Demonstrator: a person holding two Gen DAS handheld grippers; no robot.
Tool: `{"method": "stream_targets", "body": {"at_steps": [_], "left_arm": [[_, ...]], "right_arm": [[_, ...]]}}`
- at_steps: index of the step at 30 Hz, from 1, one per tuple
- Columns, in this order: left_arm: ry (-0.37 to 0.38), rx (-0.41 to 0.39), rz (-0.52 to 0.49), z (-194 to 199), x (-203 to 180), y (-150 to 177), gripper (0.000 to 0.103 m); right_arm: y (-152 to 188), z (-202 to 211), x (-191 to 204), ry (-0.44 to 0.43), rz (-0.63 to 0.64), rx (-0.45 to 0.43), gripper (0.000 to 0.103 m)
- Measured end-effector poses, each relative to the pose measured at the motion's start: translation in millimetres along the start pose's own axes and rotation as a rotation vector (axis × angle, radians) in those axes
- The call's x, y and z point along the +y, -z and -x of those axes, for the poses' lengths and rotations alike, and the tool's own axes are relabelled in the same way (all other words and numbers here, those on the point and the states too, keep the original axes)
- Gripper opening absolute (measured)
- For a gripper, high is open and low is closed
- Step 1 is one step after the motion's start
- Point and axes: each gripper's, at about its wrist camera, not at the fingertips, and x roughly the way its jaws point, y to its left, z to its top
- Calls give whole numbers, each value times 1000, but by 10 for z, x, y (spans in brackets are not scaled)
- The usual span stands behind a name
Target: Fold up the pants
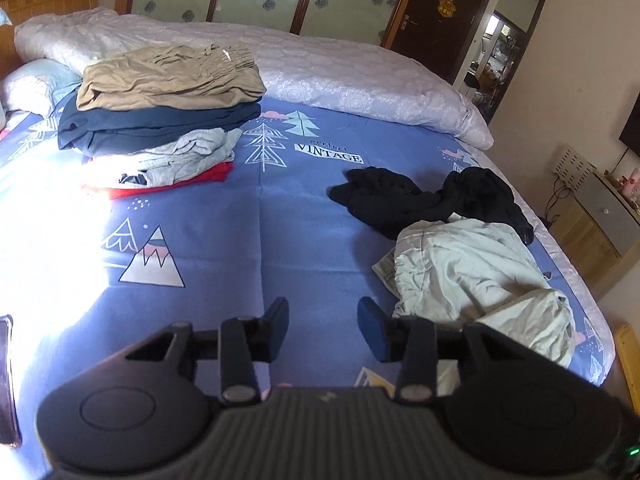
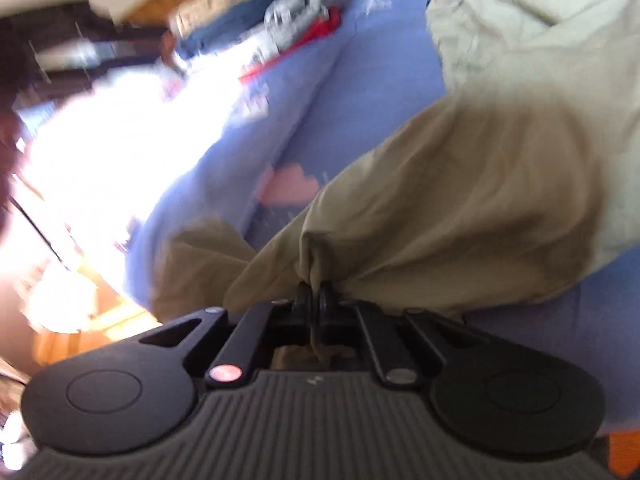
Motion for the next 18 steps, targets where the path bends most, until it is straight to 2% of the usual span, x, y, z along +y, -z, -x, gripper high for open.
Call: {"method": "stream_targets", "body": {"at_steps": [3, 5, 7, 8, 9, 10, 11, 12, 13, 16, 18], "left_arm": [[17, 8, -11, -203, -94, -104, 45], [55, 28, 3, -427, -187, -162, 45], [81, 43, -1, -675, -353, -167, 46], [88, 52, -16, -803, -457, -153, 48], [93, 63, -36, -950, -555, -132, 55], [96, 72, -56, -1083, -639, -100, 60], [98, 84, -79, -1239, -730, -51, 62], [91, 101, -100, -1382, -801, -2, 65], [76, 116, -118, -1513, -853, 51, 69], [47, 134, -151, -1829, -926, 209, 72], [78, 149, -139, -1986, -955, 264, 72]], "right_arm": [[-176, 895, -234, 45, 4, -227, 6], [-383, 1576, -493, 164, -11, -424, 6], [-596, 2168, -842, 308, -107, -647, 7], [-662, 2422, -1052, 392, -189, -774, 13], [-637, 2650, -1344, 506, -278, -904, 22], [-642, 2767, -1574, 617, -351, -950, 55], [-631, 2805, -1791, 731, -430, -934, 71], [-546, 2834, -1973, 813, -499, -898, 69], [-435, 2782, -2087, 828, -540, -880, 67], [-35, 2521, -2194, 761, -507, -821, 68], [196, 2335, -2107, 725, -445, -782, 68]]}}
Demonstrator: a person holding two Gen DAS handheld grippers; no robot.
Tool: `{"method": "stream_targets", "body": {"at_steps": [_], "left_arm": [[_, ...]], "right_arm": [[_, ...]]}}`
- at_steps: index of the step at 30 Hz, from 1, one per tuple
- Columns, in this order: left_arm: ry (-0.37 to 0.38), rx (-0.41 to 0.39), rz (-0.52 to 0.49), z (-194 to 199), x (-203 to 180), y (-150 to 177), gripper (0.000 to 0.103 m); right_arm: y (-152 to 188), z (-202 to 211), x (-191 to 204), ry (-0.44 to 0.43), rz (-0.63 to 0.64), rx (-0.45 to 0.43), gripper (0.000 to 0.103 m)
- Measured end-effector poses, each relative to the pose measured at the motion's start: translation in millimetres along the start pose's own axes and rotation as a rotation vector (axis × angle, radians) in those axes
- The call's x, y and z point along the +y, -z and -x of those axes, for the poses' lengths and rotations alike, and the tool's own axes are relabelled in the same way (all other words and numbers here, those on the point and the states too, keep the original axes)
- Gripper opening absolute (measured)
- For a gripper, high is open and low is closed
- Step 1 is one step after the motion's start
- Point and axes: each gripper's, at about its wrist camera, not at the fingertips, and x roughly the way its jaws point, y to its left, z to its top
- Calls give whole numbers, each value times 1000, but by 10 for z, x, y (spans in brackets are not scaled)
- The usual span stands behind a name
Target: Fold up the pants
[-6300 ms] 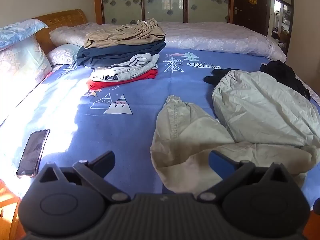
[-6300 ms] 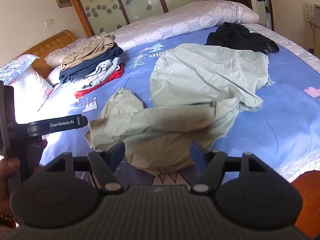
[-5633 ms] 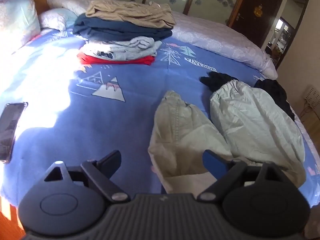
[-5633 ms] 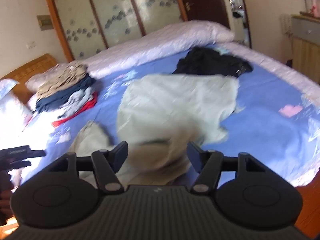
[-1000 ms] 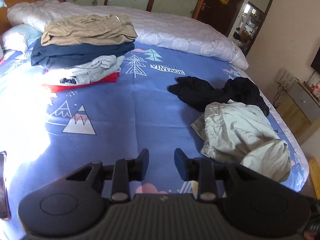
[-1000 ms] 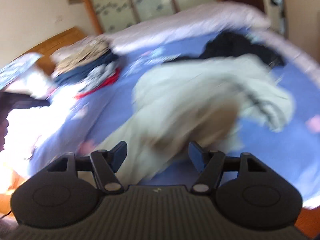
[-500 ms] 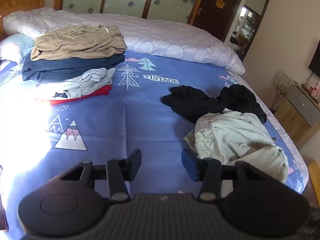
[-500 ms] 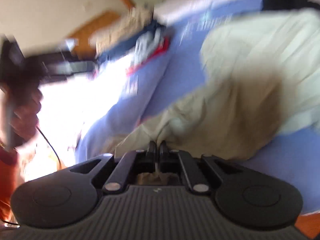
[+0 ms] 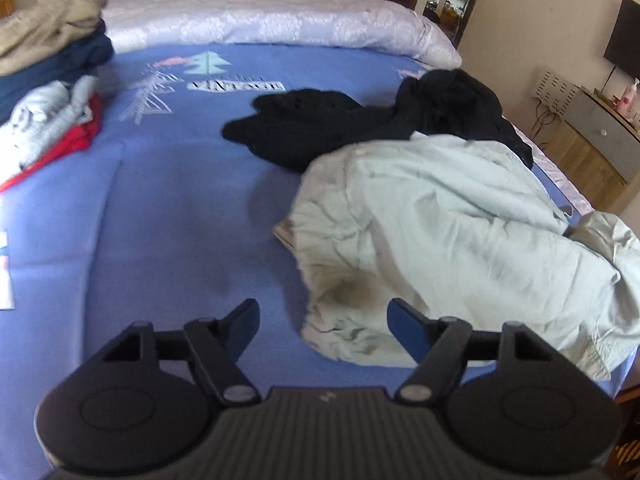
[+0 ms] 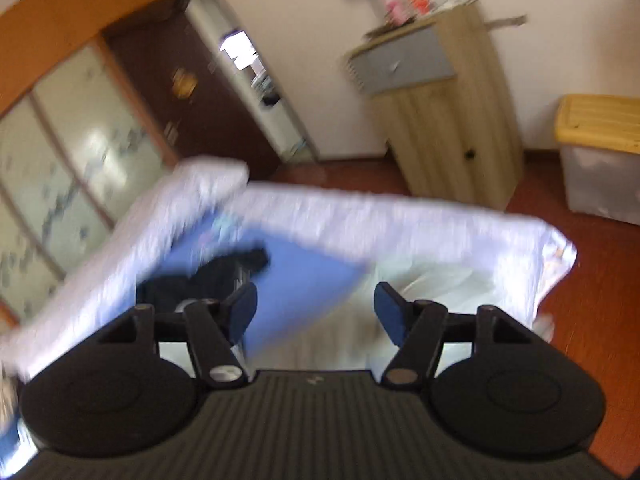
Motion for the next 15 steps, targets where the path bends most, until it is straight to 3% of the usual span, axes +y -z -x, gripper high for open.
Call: {"method": "stream_targets", "body": {"at_steps": [2, 3, 4, 5, 8, 9, 10, 11, 13, 15], "left_arm": [[52, 14, -8, -136, -83, 7, 65], [51, 24, -28, -198, -139, 12, 53], [21, 37, -55, -263, -213, 26, 28], [-6, 50, -74, -297, -241, 25, 13], [47, 64, 24, -142, -45, -68, 8], [61, 40, 63, -2, 67, -114, 7], [75, -2, 104, 213, 221, -179, 7], [92, -47, 143, 448, 389, -241, 7], [115, -129, 212, 978, 755, -368, 7], [129, -178, 256, 1510, 1058, -440, 7]], "right_arm": [[186, 51, 51, -80, 13, 29, 76], [237, 67, 42, -111, 11, 56, 79], [283, 19, 20, -131, 2, 95, 82], [319, -31, 36, -144, -16, 148, 82], [375, -319, 77, -171, -76, 250, 79], [372, -419, 85, -181, -103, 268, 73], [349, -513, 98, -196, -138, 299, 47], [312, -595, 139, -207, -177, 331, 13], [187, -595, 321, -278, -178, 309, 9], [46, -351, 711, -420, -111, 267, 8]]}}
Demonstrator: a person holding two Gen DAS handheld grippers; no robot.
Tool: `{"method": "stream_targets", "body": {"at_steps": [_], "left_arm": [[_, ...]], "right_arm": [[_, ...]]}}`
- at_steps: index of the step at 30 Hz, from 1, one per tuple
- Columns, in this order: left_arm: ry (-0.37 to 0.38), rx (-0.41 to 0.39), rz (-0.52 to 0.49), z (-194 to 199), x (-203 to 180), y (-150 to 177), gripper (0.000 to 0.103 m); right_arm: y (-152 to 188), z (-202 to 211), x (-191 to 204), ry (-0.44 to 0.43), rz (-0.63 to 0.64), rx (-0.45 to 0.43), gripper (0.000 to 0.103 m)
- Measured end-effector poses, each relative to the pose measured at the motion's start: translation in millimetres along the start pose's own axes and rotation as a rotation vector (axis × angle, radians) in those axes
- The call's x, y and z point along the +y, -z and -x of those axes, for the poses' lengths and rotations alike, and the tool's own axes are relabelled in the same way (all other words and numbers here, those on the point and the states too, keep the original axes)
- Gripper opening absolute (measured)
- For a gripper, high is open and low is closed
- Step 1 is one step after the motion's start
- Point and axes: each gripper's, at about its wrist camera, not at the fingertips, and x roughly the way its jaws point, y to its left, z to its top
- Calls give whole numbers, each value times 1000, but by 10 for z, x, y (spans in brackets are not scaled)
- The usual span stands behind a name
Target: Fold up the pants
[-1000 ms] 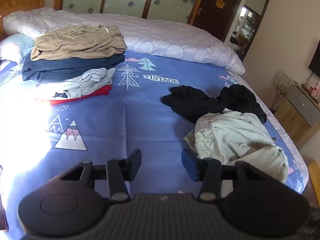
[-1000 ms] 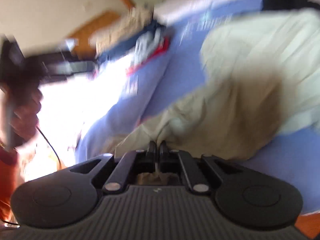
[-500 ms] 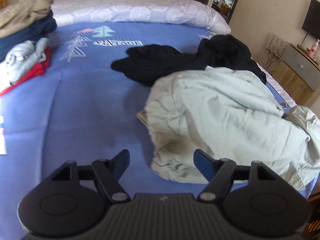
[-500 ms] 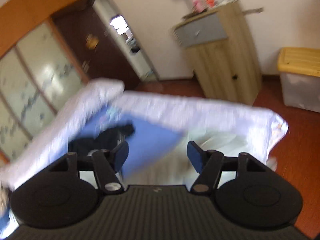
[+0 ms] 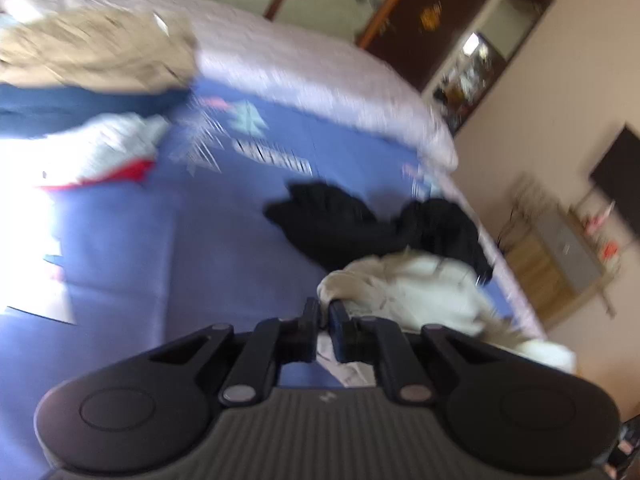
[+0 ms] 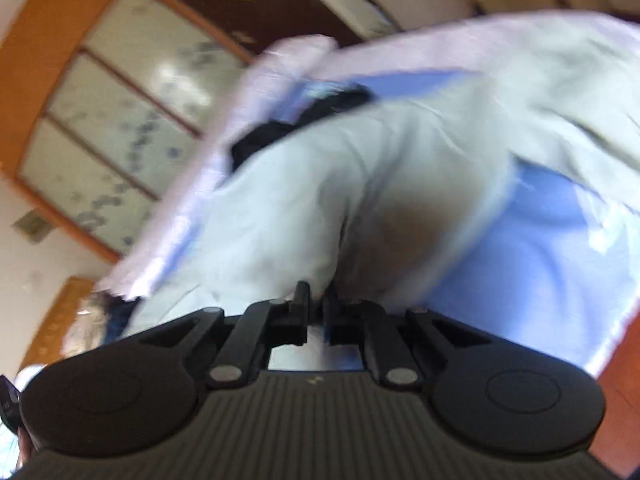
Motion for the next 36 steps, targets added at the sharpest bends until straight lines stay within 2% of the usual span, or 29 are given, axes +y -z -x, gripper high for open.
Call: {"method": "stream_targets", "body": {"at_steps": [2, 4, 6, 7, 8, 9, 11, 13, 15, 17, 18, 20, 22, 24, 27, 29, 30, 31, 33, 35, 36], "left_arm": [[-41, -79, -17, 635, 104, -149, 7], [-136, -163, -74, 1223, 156, -170, 7], [-229, -202, -102, 1650, 252, -93, 8], [-288, -201, -119, 1772, 306, -33, 9], [-346, -185, -145, 1838, 362, 59, 9], [-400, -152, -173, 1860, 425, 170, 11], [-466, -60, -203, 1837, 600, 415, 15], [-483, 5, -204, 1801, 731, 620, 17], [-478, 5, -192, 1813, 798, 676, 20], [-465, -50, -163, 1874, 840, 616, 30], [-455, -79, -157, 1866, 830, 563, 38], [-421, -128, -171, 1717, 736, 466, 50], [-401, -130, -178, 1405, 723, 368, 62], [-389, -82, -175, 997, 728, 298, 63], [-399, 16, -168, 350, 778, 227, 63], [-409, 76, -166, -59, 841, 230, 64], [-399, 106, -163, -235, 874, 232, 71], [-387, 135, -158, -383, 906, 233, 84], [-363, 197, -153, -660, 942, 247, 98], [-335, 280, -150, -912, 962, 322, 94], [-315, 338, -148, -1026, 950, 371, 79]], "right_arm": [[-26, 78, 476, -127, 102, 12, 9], [31, 91, 873, -222, 193, 87, 14], [274, 64, 1152, -284, 266, 179, 19], [408, 29, 1229, -311, 303, 251, 21], [543, -20, 1275, -319, 333, 335, 35], [702, -85, 1297, -296, 365, 416, 41], [954, -84, 1294, -259, 466, 533, 44], [991, 7, 1275, -253, 514, 557, 44], [778, 81, 1198, -319, 436, 548, 46], [519, 151, 1084, -390, 311, 464, 47], [413, 161, 1037, -378, 258, 398, 48], [152, 37, 877, -285, 169, 287, 54], [-1, -194, 690, -131, 101, 200, 58], [-71, -532, 491, 26, 98, 159, 59], [-38, -1054, 289, 197, 136, 192, 59], [0, -1313, 170, 233, 158, 241, 59], [8, -1427, 161, 234, 170, 259, 59], [11, -1552, 151, 229, 180, 276, 59], [13, -1771, 146, 221, 188, 314, 63], [79, -2008, 156, 222, 182, 367, 64], [129, -2089, 185, 201, 187, 406, 64]]}}
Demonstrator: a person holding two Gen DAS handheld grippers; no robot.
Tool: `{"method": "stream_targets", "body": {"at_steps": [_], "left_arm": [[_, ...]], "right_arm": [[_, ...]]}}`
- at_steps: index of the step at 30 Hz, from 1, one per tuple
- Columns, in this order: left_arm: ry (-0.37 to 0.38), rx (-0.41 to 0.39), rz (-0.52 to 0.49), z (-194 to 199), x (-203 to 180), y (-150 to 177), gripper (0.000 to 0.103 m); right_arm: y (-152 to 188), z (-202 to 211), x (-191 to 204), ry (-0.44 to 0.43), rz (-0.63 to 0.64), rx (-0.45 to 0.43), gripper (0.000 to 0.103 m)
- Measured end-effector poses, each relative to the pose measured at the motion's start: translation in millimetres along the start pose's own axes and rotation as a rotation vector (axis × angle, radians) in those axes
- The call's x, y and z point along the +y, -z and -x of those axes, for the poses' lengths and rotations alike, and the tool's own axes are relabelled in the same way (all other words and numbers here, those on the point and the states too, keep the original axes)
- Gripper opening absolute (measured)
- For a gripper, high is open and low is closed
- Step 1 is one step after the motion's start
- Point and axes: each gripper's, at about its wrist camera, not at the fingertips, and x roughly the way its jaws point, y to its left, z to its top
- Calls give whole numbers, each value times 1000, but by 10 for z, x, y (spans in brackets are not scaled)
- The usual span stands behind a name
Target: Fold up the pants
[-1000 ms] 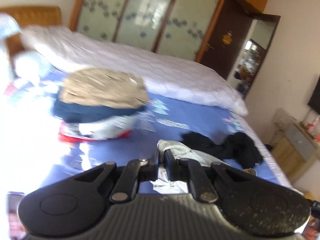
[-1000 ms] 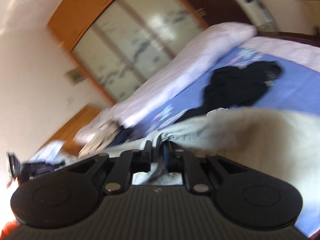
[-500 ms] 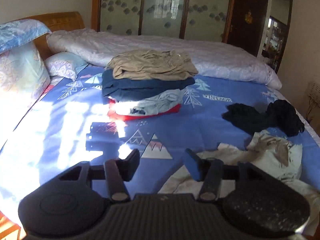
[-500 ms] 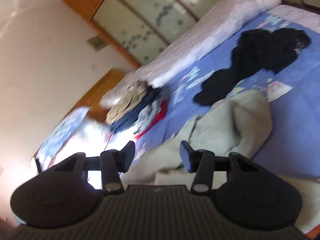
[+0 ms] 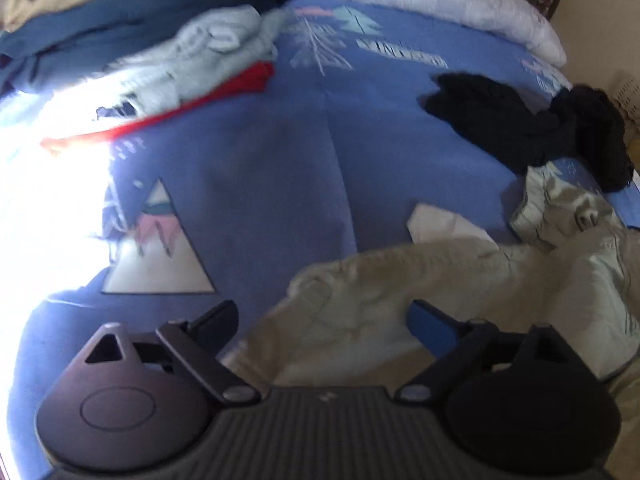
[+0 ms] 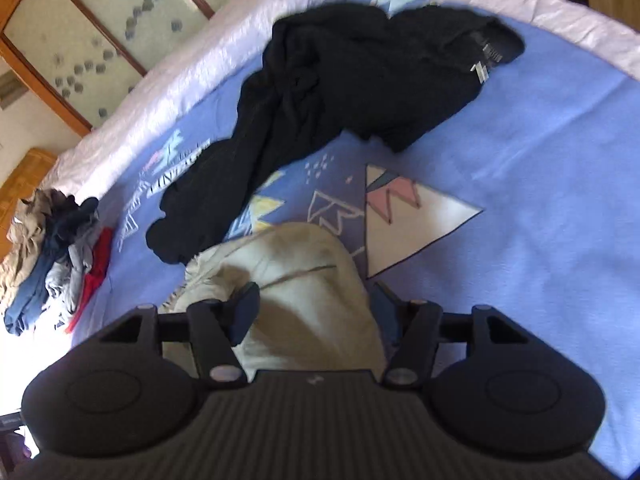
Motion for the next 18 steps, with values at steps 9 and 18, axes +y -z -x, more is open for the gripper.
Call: {"method": "stream_targets", "body": {"at_steps": [9, 18], "left_arm": [[27, -248, 249, 818, 411, 33, 10], [-138, -403, 425, 1571, 1011, 783, 10]], "right_arm": [[-99, 878, 442, -102, 67, -321, 3], [810, 2023, -130, -52, -92, -508, 26]]}}
